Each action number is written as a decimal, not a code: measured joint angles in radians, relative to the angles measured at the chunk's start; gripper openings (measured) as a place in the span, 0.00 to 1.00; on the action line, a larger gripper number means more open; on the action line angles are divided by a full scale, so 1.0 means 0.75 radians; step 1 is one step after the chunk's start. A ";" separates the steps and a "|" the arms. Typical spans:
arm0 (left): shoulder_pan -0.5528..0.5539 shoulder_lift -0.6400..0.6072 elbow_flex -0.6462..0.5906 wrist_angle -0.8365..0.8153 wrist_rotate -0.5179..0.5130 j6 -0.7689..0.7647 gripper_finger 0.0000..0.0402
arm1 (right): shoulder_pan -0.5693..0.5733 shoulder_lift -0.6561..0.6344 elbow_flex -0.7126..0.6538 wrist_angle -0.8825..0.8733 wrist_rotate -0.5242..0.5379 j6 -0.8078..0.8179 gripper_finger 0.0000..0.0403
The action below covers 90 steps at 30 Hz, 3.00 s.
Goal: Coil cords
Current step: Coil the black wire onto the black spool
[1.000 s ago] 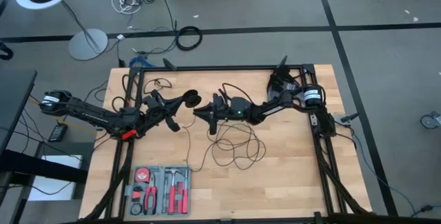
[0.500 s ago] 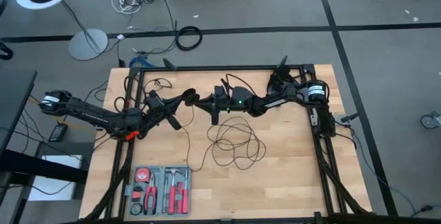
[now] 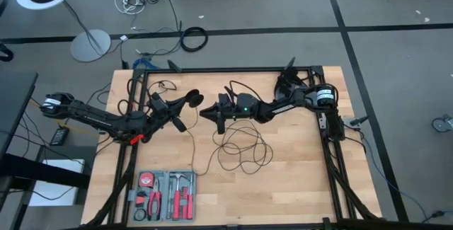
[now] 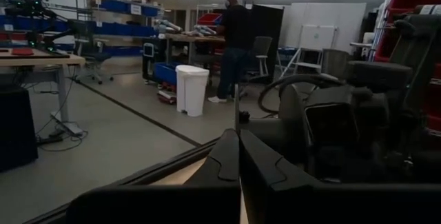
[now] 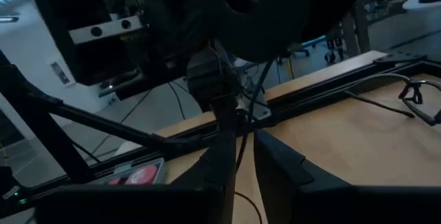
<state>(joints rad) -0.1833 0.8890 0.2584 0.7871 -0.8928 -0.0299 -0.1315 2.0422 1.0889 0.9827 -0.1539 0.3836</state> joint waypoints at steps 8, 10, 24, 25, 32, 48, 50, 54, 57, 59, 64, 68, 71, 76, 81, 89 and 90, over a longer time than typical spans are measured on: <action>0.000 0.000 0.000 0.003 0.001 0.000 0.00 | 0.021 0.000 0.000 0.001 -0.001 0.006 0.15; -0.001 0.000 0.000 0.000 0.016 -0.001 0.00 | 0.021 0.000 0.000 0.000 -0.010 0.007 0.16; -0.004 0.001 0.000 -0.187 0.306 -0.014 0.00 | -0.055 -0.171 -0.001 -0.455 0.104 -0.173 0.10; -0.004 0.001 0.000 -0.206 0.306 -0.024 0.00 | -0.047 -0.184 -0.001 -0.464 0.154 -0.210 0.09; -0.004 0.001 0.000 -0.221 0.291 -0.031 0.00 | 0.054 -0.220 -0.001 -0.463 0.551 -0.507 0.01; -0.001 0.017 0.000 -0.204 0.224 -0.042 0.00 | 0.160 -0.219 0.000 -0.288 0.693 -0.654 0.00; 0.000 0.036 0.000 -0.181 0.224 -0.044 0.00 | 0.160 -0.219 0.011 -0.294 0.652 -0.645 0.00; 0.000 0.110 -0.001 -0.095 0.214 -0.045 0.00 | 0.159 -0.219 0.052 -0.354 0.615 -0.654 0.00; 0.001 0.176 -0.001 -0.020 0.215 -0.045 0.00 | 0.159 -0.219 0.069 -0.382 0.566 -0.656 0.00; 0.001 0.210 -0.001 0.027 0.216 -0.045 0.00 | 0.160 -0.219 0.072 -0.399 0.564 -0.655 0.00; 0.001 0.242 -0.001 0.065 0.212 -0.039 0.00 | 0.164 -0.219 0.073 -0.448 0.669 -0.676 0.00; 0.001 0.241 -0.001 0.076 0.189 -0.026 0.00 | 0.173 -0.228 0.073 -0.486 0.836 -0.724 0.00; 0.000 0.240 -0.001 0.079 0.163 -0.002 0.00 | 0.175 -0.238 0.073 -0.508 0.888 -0.725 0.00; 0.000 0.240 0.000 0.075 0.135 0.029 0.00 | 0.188 -0.240 0.073 -0.562 0.958 -0.721 0.00; -0.001 0.240 0.001 0.074 0.134 0.034 0.00 | 0.190 -0.240 0.072 -0.589 0.915 -0.662 0.00; -0.001 0.240 0.001 0.072 0.133 0.030 0.00 | 0.176 -0.240 0.072 -0.588 0.720 -0.582 0.00; -0.001 0.240 0.001 0.072 0.140 0.029 0.00 | 0.173 -0.240 0.072 -0.584 0.711 -0.582 0.00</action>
<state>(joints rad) -0.1841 1.0687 0.2596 0.8414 -0.7878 -0.0078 -0.0014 1.8623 1.1431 0.5450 0.3794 -0.0532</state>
